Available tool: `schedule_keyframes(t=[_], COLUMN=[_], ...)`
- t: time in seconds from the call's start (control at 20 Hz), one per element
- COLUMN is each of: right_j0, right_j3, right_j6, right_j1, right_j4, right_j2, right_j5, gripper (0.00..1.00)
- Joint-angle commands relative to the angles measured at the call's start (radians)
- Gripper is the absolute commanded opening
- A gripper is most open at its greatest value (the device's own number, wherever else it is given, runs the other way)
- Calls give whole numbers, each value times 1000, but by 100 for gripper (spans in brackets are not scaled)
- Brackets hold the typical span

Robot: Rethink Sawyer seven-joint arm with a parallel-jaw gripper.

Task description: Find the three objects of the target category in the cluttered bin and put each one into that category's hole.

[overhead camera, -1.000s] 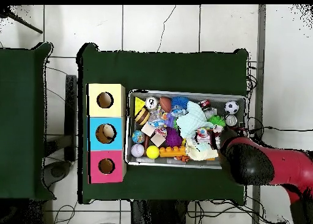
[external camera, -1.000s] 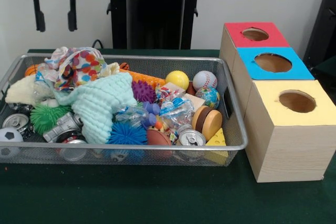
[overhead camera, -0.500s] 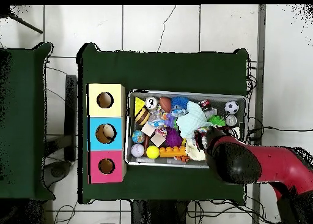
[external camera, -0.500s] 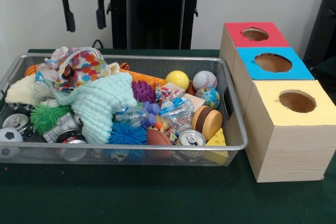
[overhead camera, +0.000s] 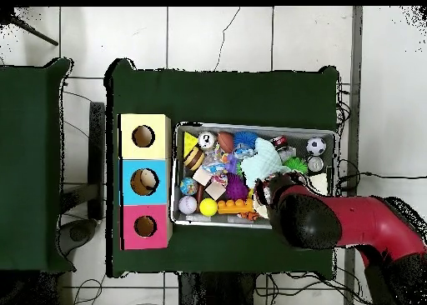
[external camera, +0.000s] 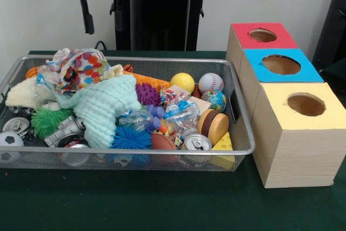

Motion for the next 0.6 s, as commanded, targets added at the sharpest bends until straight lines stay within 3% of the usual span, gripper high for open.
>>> schedule_keyframes(t=[0.05,0.6], right_j0=[2,24], right_j3=[55,23], right_j6=[-10,9], right_j1=[-1,19], right_j4=[20,14], right_j2=[30,17], right_j5=[24,17], gripper=[100,100])
